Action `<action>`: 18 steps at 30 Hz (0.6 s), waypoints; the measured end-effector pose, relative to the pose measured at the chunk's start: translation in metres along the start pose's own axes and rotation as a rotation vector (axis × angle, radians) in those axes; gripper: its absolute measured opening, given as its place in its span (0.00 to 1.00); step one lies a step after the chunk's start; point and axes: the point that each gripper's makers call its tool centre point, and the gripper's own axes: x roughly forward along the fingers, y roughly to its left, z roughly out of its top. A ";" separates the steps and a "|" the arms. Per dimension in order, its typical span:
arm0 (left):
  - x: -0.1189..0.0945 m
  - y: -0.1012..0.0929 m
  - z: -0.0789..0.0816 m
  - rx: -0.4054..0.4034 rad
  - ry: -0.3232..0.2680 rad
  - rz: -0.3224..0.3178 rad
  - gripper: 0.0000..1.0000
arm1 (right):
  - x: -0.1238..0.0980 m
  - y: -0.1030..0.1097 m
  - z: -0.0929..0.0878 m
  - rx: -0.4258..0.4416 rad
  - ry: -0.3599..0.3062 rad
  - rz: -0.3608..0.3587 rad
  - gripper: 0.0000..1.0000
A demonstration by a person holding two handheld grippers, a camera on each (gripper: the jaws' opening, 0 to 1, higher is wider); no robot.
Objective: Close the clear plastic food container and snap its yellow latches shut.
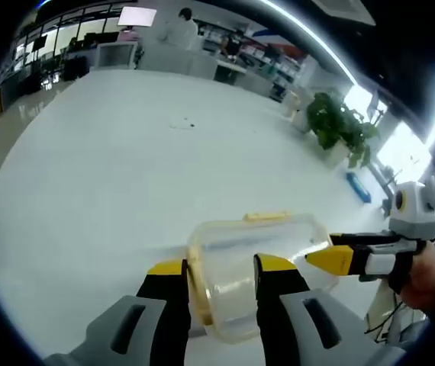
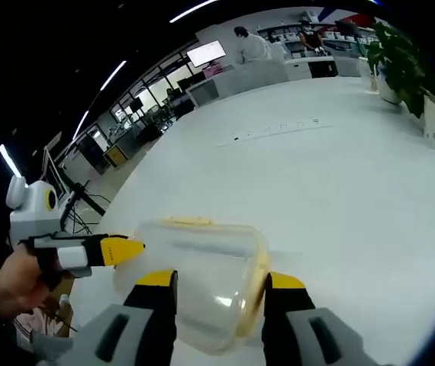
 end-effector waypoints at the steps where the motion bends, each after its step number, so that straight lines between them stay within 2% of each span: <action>1: 0.001 0.003 0.002 0.000 -0.002 0.002 0.30 | 0.004 0.002 0.002 -0.001 -0.003 0.001 0.42; 18: 0.008 0.052 0.038 -0.025 -0.032 0.037 0.31 | 0.052 0.027 0.036 -0.029 -0.023 0.025 0.42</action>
